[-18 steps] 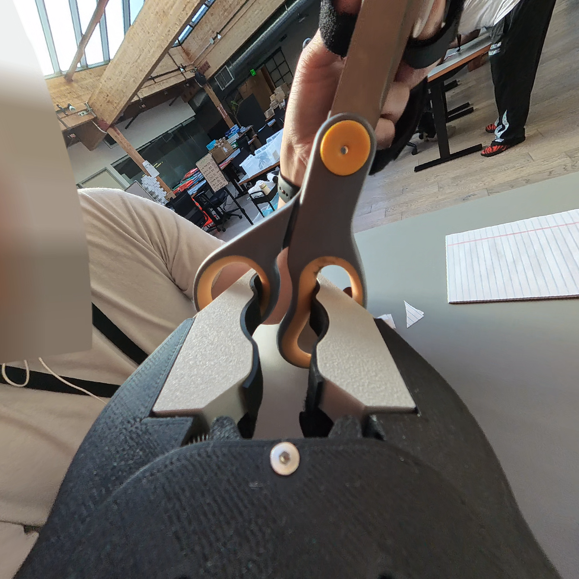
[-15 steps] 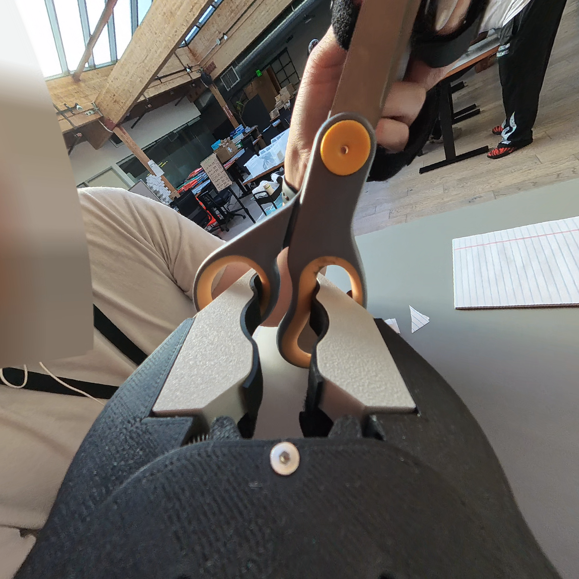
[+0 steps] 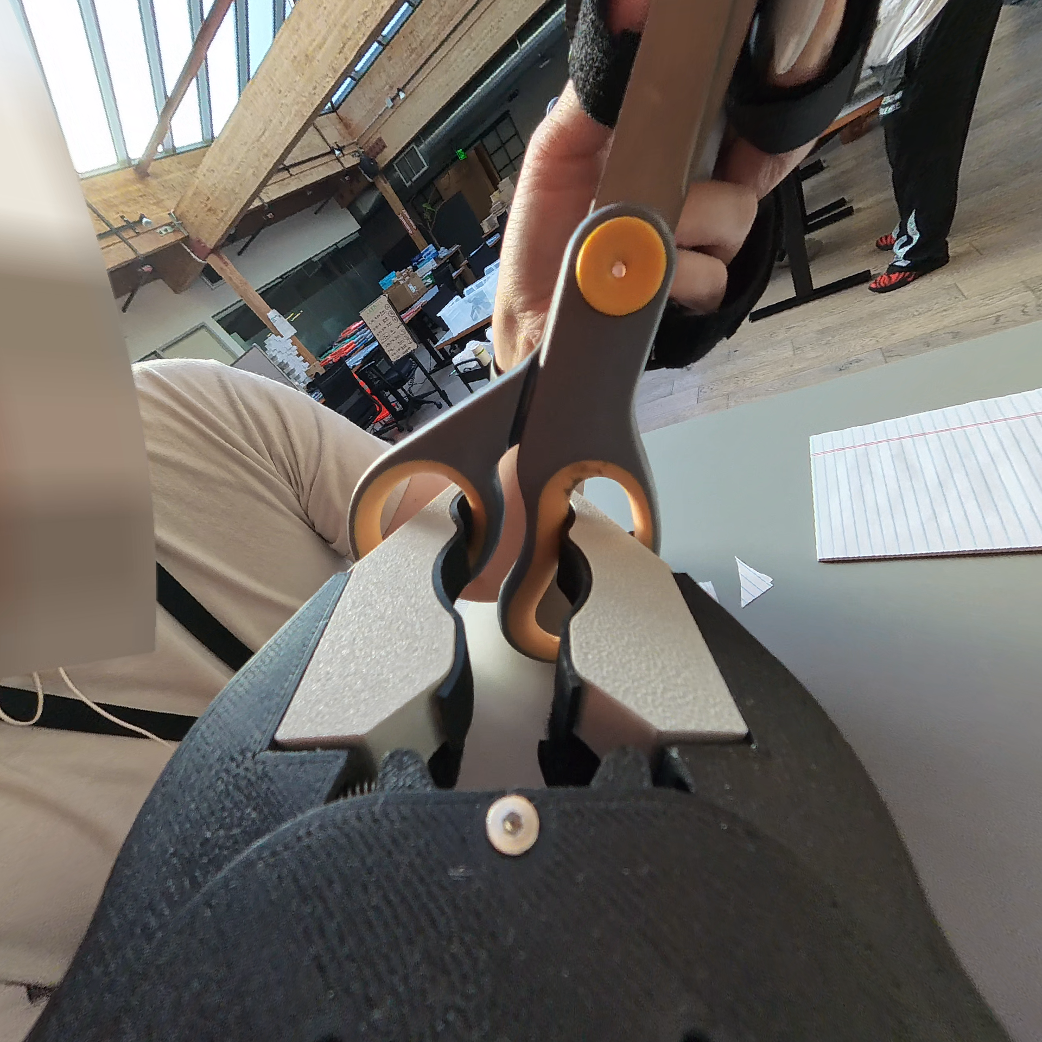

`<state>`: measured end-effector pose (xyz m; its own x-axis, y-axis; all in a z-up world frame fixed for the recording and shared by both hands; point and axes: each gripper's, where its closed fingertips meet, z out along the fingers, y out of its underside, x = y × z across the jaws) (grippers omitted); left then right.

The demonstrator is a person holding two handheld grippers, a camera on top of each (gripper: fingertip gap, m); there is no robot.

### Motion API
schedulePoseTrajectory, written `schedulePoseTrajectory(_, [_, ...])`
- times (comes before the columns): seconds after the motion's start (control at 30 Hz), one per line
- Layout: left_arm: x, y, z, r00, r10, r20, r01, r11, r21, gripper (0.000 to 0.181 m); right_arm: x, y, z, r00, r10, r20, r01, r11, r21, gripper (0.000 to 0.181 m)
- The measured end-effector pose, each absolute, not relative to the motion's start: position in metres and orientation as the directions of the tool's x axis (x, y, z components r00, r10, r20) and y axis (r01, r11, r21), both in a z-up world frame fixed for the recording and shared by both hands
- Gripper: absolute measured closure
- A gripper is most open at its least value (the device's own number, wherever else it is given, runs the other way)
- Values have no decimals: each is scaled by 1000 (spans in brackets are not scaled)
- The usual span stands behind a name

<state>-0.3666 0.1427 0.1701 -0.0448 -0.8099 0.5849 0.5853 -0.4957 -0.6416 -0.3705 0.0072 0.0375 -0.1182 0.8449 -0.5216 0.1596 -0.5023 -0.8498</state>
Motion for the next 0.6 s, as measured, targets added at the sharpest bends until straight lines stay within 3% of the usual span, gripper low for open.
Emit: schedulePoseTrajectory(0.6, [-358,137,170,-53,-816,576,560,-502,-660,181,-369,12,39,-97,859,-502,135,-489,-862,157])
